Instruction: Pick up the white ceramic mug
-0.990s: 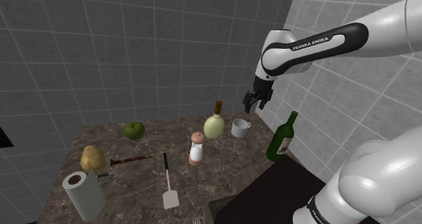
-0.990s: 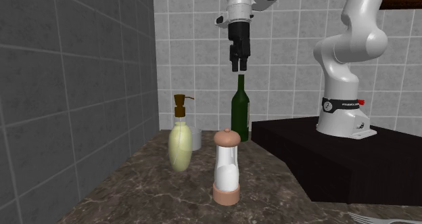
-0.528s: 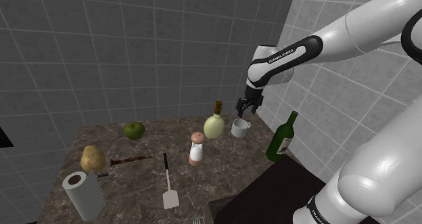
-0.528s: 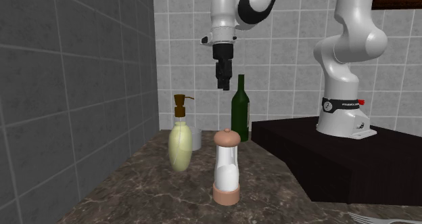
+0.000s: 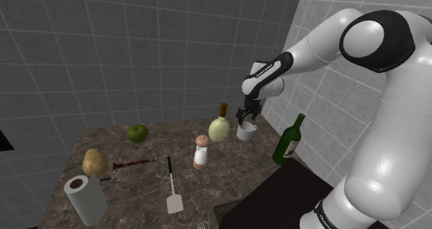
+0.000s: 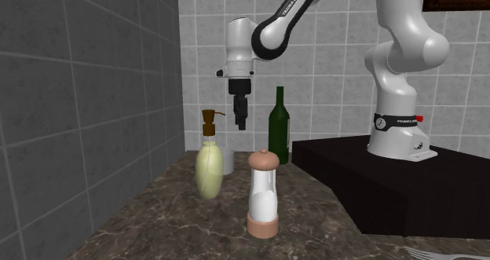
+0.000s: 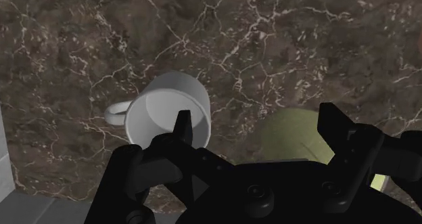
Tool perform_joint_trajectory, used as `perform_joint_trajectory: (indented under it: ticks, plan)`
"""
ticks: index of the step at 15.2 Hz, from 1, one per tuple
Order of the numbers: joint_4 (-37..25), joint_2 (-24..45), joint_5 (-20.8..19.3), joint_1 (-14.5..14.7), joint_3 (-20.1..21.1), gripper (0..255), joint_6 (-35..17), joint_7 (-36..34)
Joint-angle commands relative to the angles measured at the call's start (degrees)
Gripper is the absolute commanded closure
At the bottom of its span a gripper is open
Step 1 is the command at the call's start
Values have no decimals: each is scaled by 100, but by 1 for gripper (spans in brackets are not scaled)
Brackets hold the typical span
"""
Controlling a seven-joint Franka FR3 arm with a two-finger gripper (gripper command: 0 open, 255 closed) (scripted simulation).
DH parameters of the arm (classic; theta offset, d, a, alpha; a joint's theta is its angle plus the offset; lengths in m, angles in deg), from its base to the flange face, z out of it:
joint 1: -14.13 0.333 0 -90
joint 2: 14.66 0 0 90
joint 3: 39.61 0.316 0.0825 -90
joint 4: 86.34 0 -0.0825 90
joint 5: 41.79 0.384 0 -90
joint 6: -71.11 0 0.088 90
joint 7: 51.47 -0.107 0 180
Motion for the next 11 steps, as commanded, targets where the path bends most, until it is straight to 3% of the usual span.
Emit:
perform_joint_trajectory:
  ticks: [1,8,11]
  plan:
    - [-279,476,105,-79,17,0,-195,115]
    - [-1500,1972,326,-392,133,0,-493,357]
    - [-1549,2173,368,-426,176,0,-645,379]
